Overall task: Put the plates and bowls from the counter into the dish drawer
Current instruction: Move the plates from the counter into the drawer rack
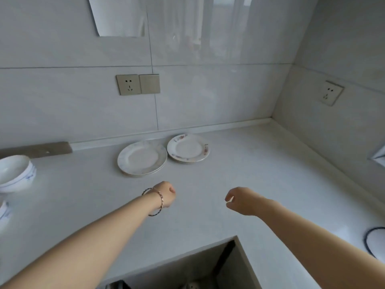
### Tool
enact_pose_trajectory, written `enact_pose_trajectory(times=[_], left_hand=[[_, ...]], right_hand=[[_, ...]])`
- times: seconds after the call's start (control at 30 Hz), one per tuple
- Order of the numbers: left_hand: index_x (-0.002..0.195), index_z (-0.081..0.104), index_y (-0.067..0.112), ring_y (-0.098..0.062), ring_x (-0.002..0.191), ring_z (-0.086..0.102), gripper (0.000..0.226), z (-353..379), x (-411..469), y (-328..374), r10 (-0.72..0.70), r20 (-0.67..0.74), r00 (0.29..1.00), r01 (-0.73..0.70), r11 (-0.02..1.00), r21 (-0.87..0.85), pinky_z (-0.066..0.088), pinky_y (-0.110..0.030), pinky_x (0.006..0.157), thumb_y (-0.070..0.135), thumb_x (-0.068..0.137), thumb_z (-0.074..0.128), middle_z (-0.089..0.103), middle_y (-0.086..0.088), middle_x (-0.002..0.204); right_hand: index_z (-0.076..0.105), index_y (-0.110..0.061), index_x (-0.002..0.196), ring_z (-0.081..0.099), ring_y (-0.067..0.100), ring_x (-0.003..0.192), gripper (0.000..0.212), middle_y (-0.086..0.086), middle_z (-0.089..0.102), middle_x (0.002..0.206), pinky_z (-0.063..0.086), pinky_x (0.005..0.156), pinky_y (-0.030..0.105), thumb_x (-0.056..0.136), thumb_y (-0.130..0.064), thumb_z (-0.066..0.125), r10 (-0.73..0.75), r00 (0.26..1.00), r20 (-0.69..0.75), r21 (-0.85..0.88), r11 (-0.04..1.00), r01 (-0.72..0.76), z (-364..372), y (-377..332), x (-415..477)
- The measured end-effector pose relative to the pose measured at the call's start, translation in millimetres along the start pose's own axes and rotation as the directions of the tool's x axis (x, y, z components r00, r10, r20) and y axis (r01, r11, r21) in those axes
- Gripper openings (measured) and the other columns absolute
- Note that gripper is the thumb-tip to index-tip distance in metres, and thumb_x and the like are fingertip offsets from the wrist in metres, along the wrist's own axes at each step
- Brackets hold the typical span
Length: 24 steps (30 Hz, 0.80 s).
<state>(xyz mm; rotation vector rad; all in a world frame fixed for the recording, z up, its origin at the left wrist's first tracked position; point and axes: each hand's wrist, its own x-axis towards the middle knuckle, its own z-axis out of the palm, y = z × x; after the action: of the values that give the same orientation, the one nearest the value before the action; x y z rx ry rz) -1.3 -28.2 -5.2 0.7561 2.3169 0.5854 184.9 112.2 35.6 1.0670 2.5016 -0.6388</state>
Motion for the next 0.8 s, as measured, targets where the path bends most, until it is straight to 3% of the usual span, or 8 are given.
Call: enact_pose_trajectory(times=[0.07,0.13,0.23,0.3,0.43,0.6,0.7,0.8], left_hand=[[0.08,0.057,0.014,-0.025,0.079,0.063,0.018,-14.2,46.4,6.8,-0.013,-0.01,1.0,0.013,1.0,-0.012,0.047,-0.026,0.072,0.009,0.086,0.041,0.068,-0.017,0.093],[0.088,0.056,0.013,-0.024,0.08,0.06,0.017,-30.1,94.7,13.2,-0.021,-0.016,1.0,0.021,1.0,0.008,0.045,-0.026,0.071,0.008,0.087,0.04,0.063,-0.015,0.088],[0.079,0.052,0.019,-0.022,0.085,0.054,0.017,-54.4,163.0,24.1,-0.05,-0.037,0.998,0.052,0.997,0.062,0.045,-0.03,0.076,0.011,0.09,0.042,0.053,-0.004,0.079],[0.078,0.057,0.014,-0.026,0.09,0.058,0.018,-68.3,203.3,32.3,-0.078,-0.04,0.996,0.081,0.993,0.083,0.042,-0.028,0.074,0.012,0.09,0.043,0.056,-0.008,0.085],[0.113,0.06,0.005,-0.031,0.104,0.062,0.036,-81.9,292.2,35.7,-0.121,-0.028,0.992,0.122,0.992,0.043,0.049,-0.035,0.087,0.022,0.082,0.05,0.066,-0.016,0.114],[0.122,0.051,0.01,-0.026,0.093,0.061,0.041,-75.3,368.1,41.5,-0.176,0.023,0.984,0.176,0.984,-0.006,0.048,-0.03,0.071,0.02,0.082,0.051,0.062,-0.008,0.11],[0.12,0.051,0.008,-0.031,0.101,0.062,0.042,-62.8,402.7,39.4,-0.235,0.046,0.971,0.236,0.971,-0.025,0.054,-0.039,0.086,0.019,0.08,0.055,0.062,-0.012,0.116],[0.117,0.052,0.007,-0.033,0.103,0.06,0.043,-54.7,420.5,37.7,-0.291,0.02,0.957,0.291,0.955,-0.061,0.051,-0.036,0.083,0.018,0.077,0.06,0.061,-0.013,0.115]], right_hand=[[0.059,-0.015,0.121,0.058,0.022,0.112,0.033,0.006,0.061,0.125,0.045,0.086,0.024,0.091,-0.023,0.049,0.003,1.0,0.026,0.074,0.997,-0.005,-13.7,-2.8,42.6],[0.061,-0.01,0.118,0.064,0.02,0.086,0.031,0.011,0.068,0.107,0.045,0.062,0.016,0.09,-0.018,0.051,0.031,0.998,0.062,0.223,0.974,-0.044,-28.9,-8.5,89.3],[0.061,-0.006,0.115,0.059,0.014,0.065,0.03,0.006,0.062,0.089,0.038,0.044,0.01,0.088,-0.014,0.051,0.086,0.991,0.1,0.33,0.937,-0.115,-49.6,-17.3,164.8],[0.06,-0.006,0.117,0.06,0.018,0.075,0.032,0.006,0.061,0.091,0.041,0.05,0.013,0.088,-0.014,0.051,0.115,0.985,0.132,0.381,0.911,-0.157,-59.2,-22.4,212.1],[0.053,-0.001,0.125,0.054,0.021,0.087,0.04,0.013,0.062,0.098,0.043,0.077,0.027,0.089,-0.019,0.051,0.2,0.968,0.152,0.442,0.862,-0.248,-61.4,-24.1,299.7],[0.049,0.003,0.124,0.063,0.035,0.104,0.049,0.019,0.064,0.111,0.052,0.088,0.039,0.089,-0.03,0.055,0.401,0.897,0.188,0.648,0.635,-0.42,-38.2,-19.5,378.8],[0.054,0.001,0.117,0.063,0.037,0.103,0.038,0.018,0.063,0.11,0.053,0.089,0.045,0.084,-0.018,0.058,0.46,0.867,0.19,0.726,0.529,-0.439,-23.4,-21.1,403.0],[0.055,-0.006,0.109,0.061,0.031,0.1,0.029,0.009,0.058,0.097,0.052,0.083,0.038,0.083,-0.016,0.06,0.499,0.852,0.158,0.759,0.491,-0.428,-12.9,-20.1,412.7]])
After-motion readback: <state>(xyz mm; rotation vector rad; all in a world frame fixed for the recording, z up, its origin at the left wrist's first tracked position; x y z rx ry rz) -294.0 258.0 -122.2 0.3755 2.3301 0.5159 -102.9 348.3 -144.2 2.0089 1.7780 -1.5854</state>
